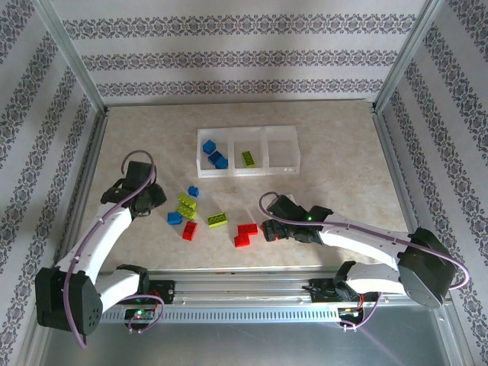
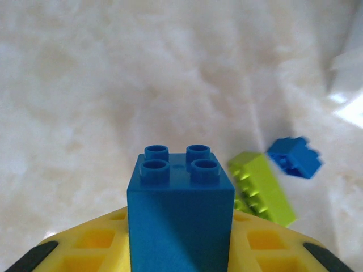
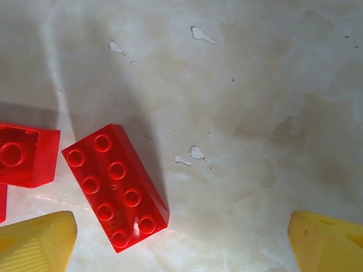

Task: Sort the legos into containers by color
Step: Pick up the lego from the bottom-left of the table, then place the lego in the container.

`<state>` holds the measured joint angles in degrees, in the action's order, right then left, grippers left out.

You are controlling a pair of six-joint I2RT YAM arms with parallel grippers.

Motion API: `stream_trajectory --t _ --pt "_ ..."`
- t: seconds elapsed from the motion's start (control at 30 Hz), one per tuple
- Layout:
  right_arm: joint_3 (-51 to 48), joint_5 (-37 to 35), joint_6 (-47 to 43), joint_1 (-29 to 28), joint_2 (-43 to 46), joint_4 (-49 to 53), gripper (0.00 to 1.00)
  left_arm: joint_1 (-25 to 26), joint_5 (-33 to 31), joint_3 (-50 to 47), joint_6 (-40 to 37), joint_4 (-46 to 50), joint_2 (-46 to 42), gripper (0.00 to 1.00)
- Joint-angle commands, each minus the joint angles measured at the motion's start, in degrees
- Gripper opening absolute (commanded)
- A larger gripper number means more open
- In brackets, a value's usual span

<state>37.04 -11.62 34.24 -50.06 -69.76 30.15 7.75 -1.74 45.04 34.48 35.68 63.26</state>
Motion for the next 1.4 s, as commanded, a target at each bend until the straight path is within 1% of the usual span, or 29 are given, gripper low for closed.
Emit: stream_trajectory --t 0.0,0.1,0.2,0.3,0.5,0.7,0.9,1.0,1.1,1.17,1.27,1.37 --pt "-0.4 0.0 1.1 -0.6 0.5 -1.0 0.95 4.9 -3.7 4.9 -2.7 -5.5 4.2 0.33" --pt "-0.3 0.2 1.1 -0.9 -0.1 -1.0 0.95 9.4 -4.7 10.8 -4.3 -8.0 11.1 0.33" --pt "-0.2 0.3 1.1 -1.2 -0.5 -1.0 0.94 12.3 -4.3 18.1 -7.4 -8.7 18.8 0.33" --pt "0.2 -0.1 1.1 -1.5 -1.0 -0.6 0.93 14.0 -2.8 26.6 -10.3 -6.8 26.7 0.33" --pt "0.5 -1.2 1.9 -2.1 -2.7 -0.5 0.90 14.6 -1.1 38.4 -13.5 -6.3 39.2 0.33" --pt "2.5 -1.3 0.4 -2.7 -5.7 -0.6 0.87 14.5 -0.5 49.7 -15.5 -4.6 49.5 0.34" --pt "4.0 -1.0 -0.7 -3.5 -9.6 -1.7 0.84 14.5 -2.0 54.2 -15.0 -4.3 54.8 0.34" --pt "4.7 -0.4 -1.2 -3.7 -11.2 -2.1 0.82 14.4 -3.4 55.7 -14.7 -2.9 56.2 0.34" --pt "5.0 0.2 -1.4 -3.9 -12.4 -2.8 0.80 14.4 -3.4 56.6 -14.7 -2.7 57.3 0.34" --pt "5.0 0.7 -1.4 -3.9 -13.0 -3.2 0.78 14.4 -3.2 57.1 -14.7 -2.7 57.9 0.40" --pt "5.1 1.2 -1.4 -3.9 -13.8 -3.6 0.73 14.4 -3.6 58.0 -14.8 -2.2 58.8 0.45" --pt "5.1 1.2 -1.2 -4.1 -14.4 -3.8 0.70 14.4 -4.3 58.7 -14.9 -1.8 59.1 0.47"
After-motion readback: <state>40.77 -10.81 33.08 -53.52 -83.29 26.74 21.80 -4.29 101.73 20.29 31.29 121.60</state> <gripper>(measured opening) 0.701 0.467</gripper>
